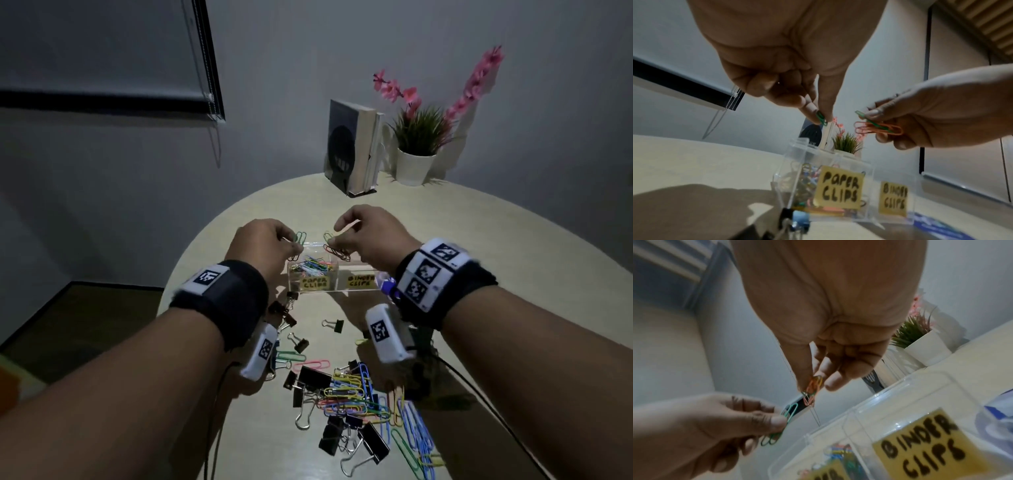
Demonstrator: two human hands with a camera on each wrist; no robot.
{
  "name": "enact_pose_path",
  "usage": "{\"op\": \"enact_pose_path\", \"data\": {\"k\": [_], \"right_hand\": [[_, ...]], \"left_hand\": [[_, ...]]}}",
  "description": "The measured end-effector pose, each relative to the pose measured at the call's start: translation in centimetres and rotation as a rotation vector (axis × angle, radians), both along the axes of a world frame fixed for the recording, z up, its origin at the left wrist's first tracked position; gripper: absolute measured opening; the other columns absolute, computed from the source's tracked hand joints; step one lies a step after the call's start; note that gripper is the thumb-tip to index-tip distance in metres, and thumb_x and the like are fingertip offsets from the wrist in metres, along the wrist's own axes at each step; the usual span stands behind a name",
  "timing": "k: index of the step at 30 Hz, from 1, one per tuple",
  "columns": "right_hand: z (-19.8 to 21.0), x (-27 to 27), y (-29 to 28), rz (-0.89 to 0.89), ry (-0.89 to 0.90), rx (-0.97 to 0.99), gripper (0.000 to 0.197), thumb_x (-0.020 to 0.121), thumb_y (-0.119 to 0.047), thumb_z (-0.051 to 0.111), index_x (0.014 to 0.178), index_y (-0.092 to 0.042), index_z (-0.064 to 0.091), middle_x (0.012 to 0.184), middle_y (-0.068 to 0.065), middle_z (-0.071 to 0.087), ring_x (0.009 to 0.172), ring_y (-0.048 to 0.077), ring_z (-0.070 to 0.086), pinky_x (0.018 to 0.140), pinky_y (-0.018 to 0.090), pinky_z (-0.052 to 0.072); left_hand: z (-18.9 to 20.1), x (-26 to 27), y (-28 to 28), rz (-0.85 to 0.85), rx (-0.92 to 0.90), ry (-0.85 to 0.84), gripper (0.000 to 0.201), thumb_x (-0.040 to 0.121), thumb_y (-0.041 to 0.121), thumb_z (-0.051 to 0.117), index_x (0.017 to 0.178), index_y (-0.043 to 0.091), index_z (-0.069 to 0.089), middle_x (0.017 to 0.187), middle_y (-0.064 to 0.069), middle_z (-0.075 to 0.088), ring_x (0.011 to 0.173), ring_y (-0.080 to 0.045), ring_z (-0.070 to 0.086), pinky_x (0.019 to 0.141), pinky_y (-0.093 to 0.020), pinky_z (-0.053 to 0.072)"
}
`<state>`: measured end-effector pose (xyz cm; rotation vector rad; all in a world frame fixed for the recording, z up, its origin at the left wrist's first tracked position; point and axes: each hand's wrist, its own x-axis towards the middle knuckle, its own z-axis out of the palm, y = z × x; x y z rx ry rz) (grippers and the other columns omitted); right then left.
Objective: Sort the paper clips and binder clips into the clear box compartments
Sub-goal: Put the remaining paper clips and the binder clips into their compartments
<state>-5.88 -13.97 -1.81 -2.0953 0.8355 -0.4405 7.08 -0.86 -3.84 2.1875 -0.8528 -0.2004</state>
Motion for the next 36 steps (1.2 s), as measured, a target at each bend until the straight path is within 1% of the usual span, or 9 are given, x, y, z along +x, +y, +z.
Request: {"op": "enact_pose_path", "data": {"k": [6, 11, 14, 16, 19, 21, 27, 30, 36], "right_hand": [[-2.4, 2.5, 0.9, 0.011, 0.094, -0.200, 0.007, 0.080, -0.024, 0.073, 0.085, -0.020, 0.077, 0.084, -0.004, 0.073, 0.085, 0.017, 0.067, 0.070, 0.026, 0.047], [-1.6, -0.2, 1.5, 0.056, 0.086, -0.287, 0.013, 0.083, -0.027, 0.071, 0.092, -0.023, 0.078, 0.094, -0.005, 0.075, 0.088, 0.010, 0.063, 0.070, 0.021, 0.040], [-1.5, -3.9, 2.4, 0.158, 0.186, -0.285, 0.006, 0.078, -0.022, 0.074, 0.084, -0.022, 0.076, 0.083, -0.008, 0.073, 0.081, 0.011, 0.064, 0.071, 0.024, 0.046], [-2.0, -6.2, 3.3, 0.249, 0.350, -0.319, 0.005, 0.076, -0.023, 0.075, 0.079, -0.019, 0.074, 0.076, -0.008, 0.071, 0.077, 0.013, 0.064, 0.071, 0.026, 0.047], [-3.1, -8.6, 4.1, 0.286, 0.564, -0.404, 0.009, 0.080, -0.028, 0.069, 0.083, -0.021, 0.073, 0.079, -0.007, 0.070, 0.078, 0.013, 0.063, 0.065, 0.022, 0.047], [-3.9, -9.4, 4.3, 0.297, 0.642, -0.420, 0.012, 0.081, -0.024, 0.067, 0.091, -0.020, 0.072, 0.088, -0.003, 0.072, 0.084, 0.017, 0.063, 0.070, 0.027, 0.051], [-4.2, -10.0, 3.8, 0.301, 0.626, -0.410, 0.002, 0.085, -0.022, 0.067, 0.083, -0.022, 0.069, 0.078, -0.006, 0.066, 0.077, 0.016, 0.058, 0.063, 0.025, 0.041], [-4.1, -10.2, 3.7, 0.303, 0.603, -0.402, 0.010, 0.085, -0.023, 0.067, 0.077, -0.027, 0.062, 0.069, -0.011, 0.058, 0.075, 0.015, 0.056, 0.062, 0.024, 0.039], [-2.7, -11.1, 4.1, 0.311, 0.562, -0.359, 0.009, 0.084, -0.022, 0.064, 0.086, -0.022, 0.074, 0.081, -0.007, 0.073, 0.080, 0.013, 0.065, 0.071, 0.024, 0.050]], "left_hand": [[-1.0, 0.3, -0.4, -0.073, 0.128, -0.152, 0.016, 0.085, 0.028, 0.071, 0.095, 0.019, 0.079, 0.095, -0.003, 0.077, 0.090, -0.021, 0.068, 0.084, -0.032, 0.054], [0.5, -0.6, 2.6, -0.170, 0.076, -0.161, 0.010, 0.084, 0.027, 0.073, 0.090, 0.023, 0.079, 0.088, 0.006, 0.074, 0.085, -0.012, 0.064, 0.073, -0.022, 0.042], [0.8, -2.6, 5.5, -0.400, 0.396, -0.211, 0.007, 0.079, 0.028, 0.076, 0.085, 0.028, 0.079, 0.082, 0.013, 0.072, 0.082, -0.008, 0.065, 0.072, -0.024, 0.048], [0.1, -4.1, 6.7, -0.498, 0.597, -0.286, 0.012, 0.080, 0.029, 0.073, 0.092, 0.030, 0.078, 0.090, 0.011, 0.073, 0.087, -0.013, 0.066, 0.074, -0.026, 0.051], [-1.2, -5.5, 7.1, -0.512, 0.733, -0.376, 0.019, 0.083, 0.029, 0.068, 0.101, 0.031, 0.075, 0.100, 0.005, 0.071, 0.094, -0.021, 0.064, 0.071, -0.028, 0.047], [-1.7, -5.7, 7.0, -0.510, 0.782, -0.396, 0.021, 0.083, 0.028, 0.067, 0.102, 0.029, 0.074, 0.102, 0.002, 0.070, 0.097, -0.023, 0.063, 0.070, -0.030, 0.047], [-1.6, -5.7, 6.6, -0.556, 0.818, -0.388, 0.015, 0.086, 0.028, 0.065, 0.097, 0.025, 0.074, 0.097, 0.002, 0.070, 0.091, -0.021, 0.062, 0.067, -0.028, 0.044], [-1.4, -5.6, 6.6, -0.579, 0.804, -0.349, 0.011, 0.085, 0.029, 0.066, 0.093, 0.023, 0.072, 0.095, 0.003, 0.069, 0.089, -0.019, 0.061, 0.070, -0.030, 0.047], [-0.4, -5.5, 6.8, -0.568, 0.569, -0.249, 0.006, 0.081, 0.018, 0.068, 0.078, 0.022, 0.067, 0.075, 0.009, 0.066, 0.072, -0.011, 0.059, 0.064, -0.025, 0.045]]}}
